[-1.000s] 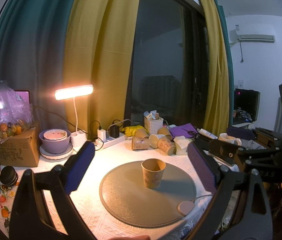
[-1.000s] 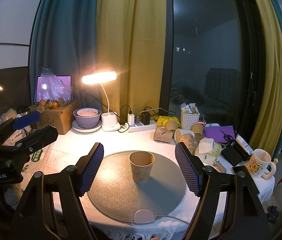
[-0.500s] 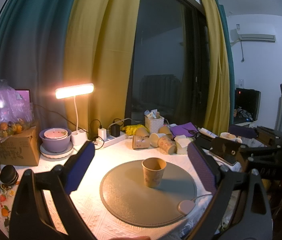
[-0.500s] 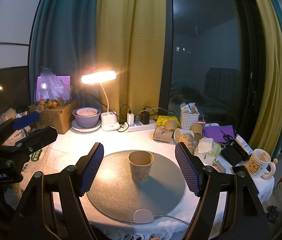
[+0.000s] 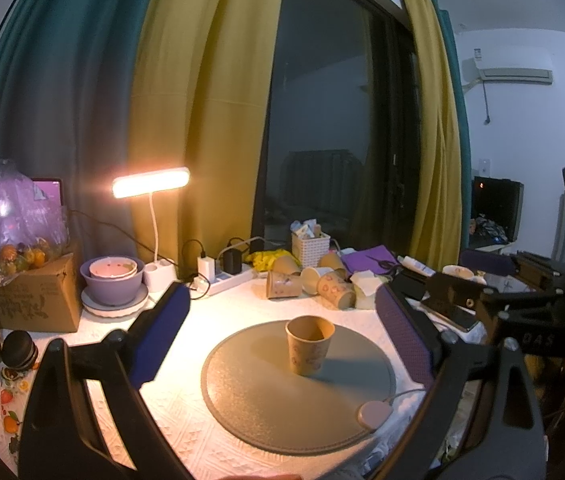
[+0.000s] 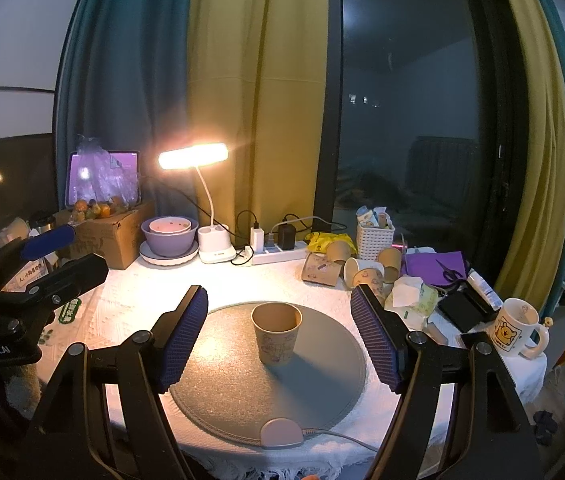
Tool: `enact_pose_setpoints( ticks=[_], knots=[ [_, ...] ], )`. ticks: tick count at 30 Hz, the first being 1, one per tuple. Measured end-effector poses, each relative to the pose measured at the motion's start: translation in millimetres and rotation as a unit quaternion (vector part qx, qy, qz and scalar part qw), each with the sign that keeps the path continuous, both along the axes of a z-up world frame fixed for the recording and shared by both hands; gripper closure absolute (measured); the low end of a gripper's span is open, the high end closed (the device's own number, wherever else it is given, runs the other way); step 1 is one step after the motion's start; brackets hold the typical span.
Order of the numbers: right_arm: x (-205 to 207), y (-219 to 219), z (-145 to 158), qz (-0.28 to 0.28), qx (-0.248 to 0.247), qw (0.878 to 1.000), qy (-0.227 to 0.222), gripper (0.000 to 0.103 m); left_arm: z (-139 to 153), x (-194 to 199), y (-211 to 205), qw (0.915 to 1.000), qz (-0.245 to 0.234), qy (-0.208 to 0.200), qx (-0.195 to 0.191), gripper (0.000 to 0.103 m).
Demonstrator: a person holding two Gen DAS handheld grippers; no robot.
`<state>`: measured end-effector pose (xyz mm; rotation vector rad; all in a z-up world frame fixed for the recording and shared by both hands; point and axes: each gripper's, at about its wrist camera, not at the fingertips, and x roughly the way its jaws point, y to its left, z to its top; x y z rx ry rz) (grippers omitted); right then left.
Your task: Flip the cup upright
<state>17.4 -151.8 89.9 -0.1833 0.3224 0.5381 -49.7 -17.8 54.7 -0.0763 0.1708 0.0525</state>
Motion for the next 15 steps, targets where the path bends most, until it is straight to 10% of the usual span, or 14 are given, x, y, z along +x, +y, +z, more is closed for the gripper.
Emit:
enact_pose_setpoints(
  ticks=[15],
  knots=[
    [0.5,0.1,0.3,0.000,0.001,1.000,0.000,0.026,1.6,0.0,-0.5,1.0000,-0.004,-0.006,0.001,0.008]
  ],
)
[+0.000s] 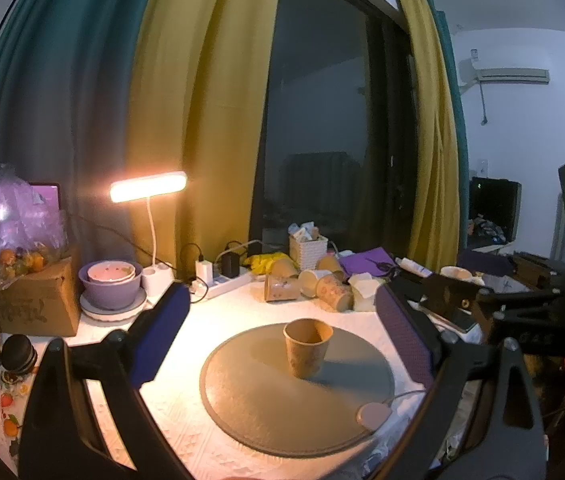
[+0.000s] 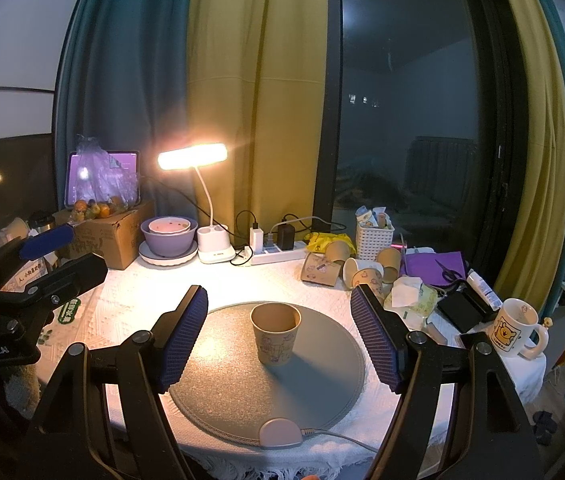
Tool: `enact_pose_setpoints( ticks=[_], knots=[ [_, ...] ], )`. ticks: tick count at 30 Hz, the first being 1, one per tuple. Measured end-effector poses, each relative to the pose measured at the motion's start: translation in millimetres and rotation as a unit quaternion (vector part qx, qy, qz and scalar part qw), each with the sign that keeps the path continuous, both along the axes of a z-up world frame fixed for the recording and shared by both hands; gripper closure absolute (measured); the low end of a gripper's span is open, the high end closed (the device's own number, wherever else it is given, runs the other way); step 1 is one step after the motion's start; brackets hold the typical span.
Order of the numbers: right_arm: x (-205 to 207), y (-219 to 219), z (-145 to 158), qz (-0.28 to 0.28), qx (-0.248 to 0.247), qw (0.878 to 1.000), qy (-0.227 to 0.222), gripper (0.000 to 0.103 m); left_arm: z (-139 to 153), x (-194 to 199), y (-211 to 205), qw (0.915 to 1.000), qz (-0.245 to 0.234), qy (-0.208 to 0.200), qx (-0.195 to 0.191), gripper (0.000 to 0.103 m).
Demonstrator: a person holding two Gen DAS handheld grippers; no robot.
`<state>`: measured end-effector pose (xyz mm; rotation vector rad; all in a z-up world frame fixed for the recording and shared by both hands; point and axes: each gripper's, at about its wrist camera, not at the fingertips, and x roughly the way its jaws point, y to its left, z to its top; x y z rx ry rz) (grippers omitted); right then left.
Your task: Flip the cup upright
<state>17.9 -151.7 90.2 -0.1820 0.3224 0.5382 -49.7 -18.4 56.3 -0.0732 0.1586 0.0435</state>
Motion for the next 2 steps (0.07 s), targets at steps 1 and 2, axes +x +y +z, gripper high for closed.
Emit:
enact_pose_setpoints(
  ticks=[1,2],
  knots=[
    [0.3,0.2,0.2,0.000,0.000,1.000,0.000,0.026,0.7,0.6,1.4,1.0000,-0.004,-0.001,-0.002,0.008],
    [-1.1,-0.3,-0.5,0.000,0.000,1.000,-0.001,0.026,1.2,1.0,1.8,0.9999,-0.009,-0.002,-0.005,0.008]
  ],
)
